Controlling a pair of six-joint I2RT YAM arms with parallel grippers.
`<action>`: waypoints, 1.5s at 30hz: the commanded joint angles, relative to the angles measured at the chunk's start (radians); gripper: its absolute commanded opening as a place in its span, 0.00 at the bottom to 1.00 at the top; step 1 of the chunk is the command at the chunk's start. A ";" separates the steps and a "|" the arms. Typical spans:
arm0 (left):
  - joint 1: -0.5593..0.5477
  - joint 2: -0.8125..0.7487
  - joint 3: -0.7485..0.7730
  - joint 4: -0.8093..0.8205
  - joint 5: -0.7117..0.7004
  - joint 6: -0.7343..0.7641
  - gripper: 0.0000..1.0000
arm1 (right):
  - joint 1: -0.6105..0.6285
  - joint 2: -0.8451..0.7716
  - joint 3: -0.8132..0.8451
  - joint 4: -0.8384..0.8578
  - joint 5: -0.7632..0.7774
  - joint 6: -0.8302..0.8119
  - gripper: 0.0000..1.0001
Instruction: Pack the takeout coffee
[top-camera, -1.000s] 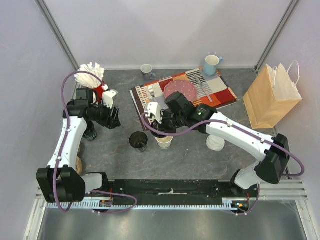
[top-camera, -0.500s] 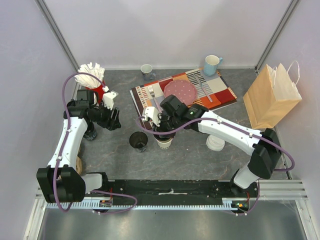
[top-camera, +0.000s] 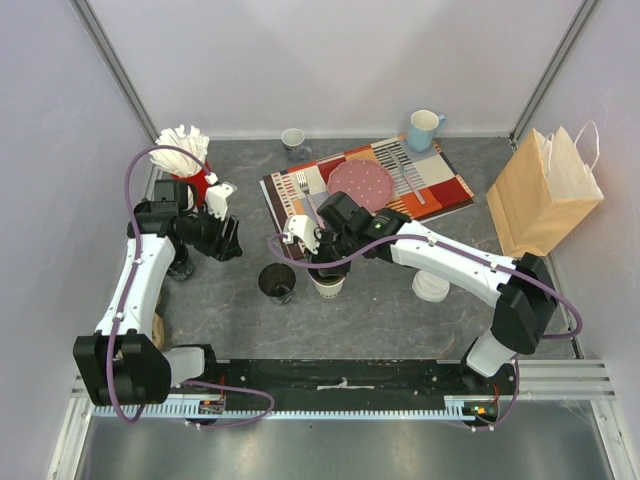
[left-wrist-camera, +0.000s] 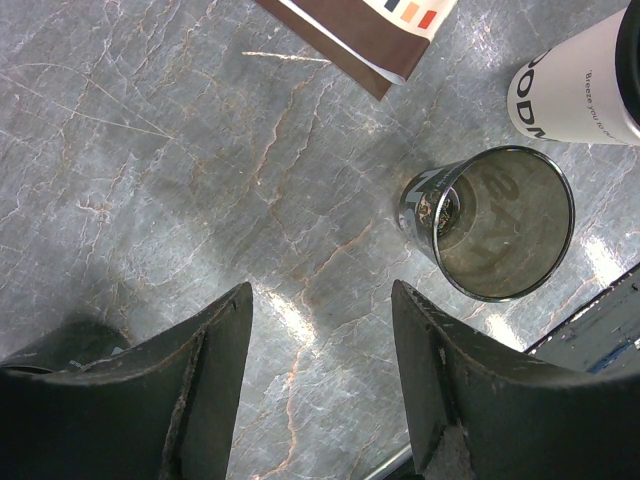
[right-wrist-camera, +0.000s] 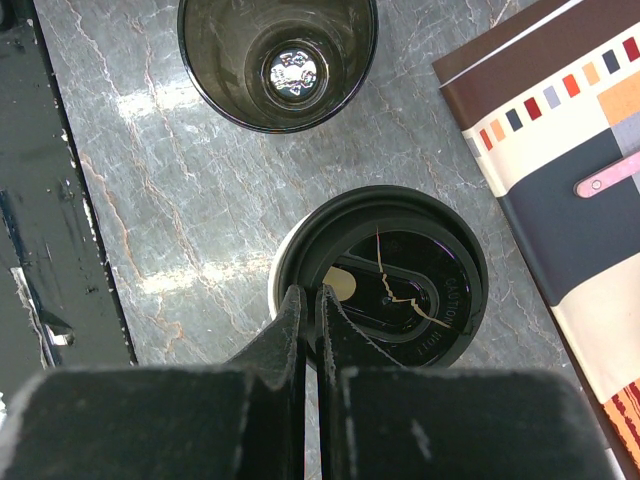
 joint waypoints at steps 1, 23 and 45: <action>-0.003 -0.020 0.004 0.015 0.022 -0.009 0.65 | 0.002 -0.002 -0.003 0.005 0.002 -0.015 0.00; -0.005 -0.014 0.008 0.013 0.013 0.000 0.65 | 0.018 -0.002 -0.021 0.006 0.000 0.005 0.00; -0.003 -0.014 0.030 0.001 0.002 0.011 0.65 | 0.020 -0.068 -0.069 0.041 0.038 0.042 0.00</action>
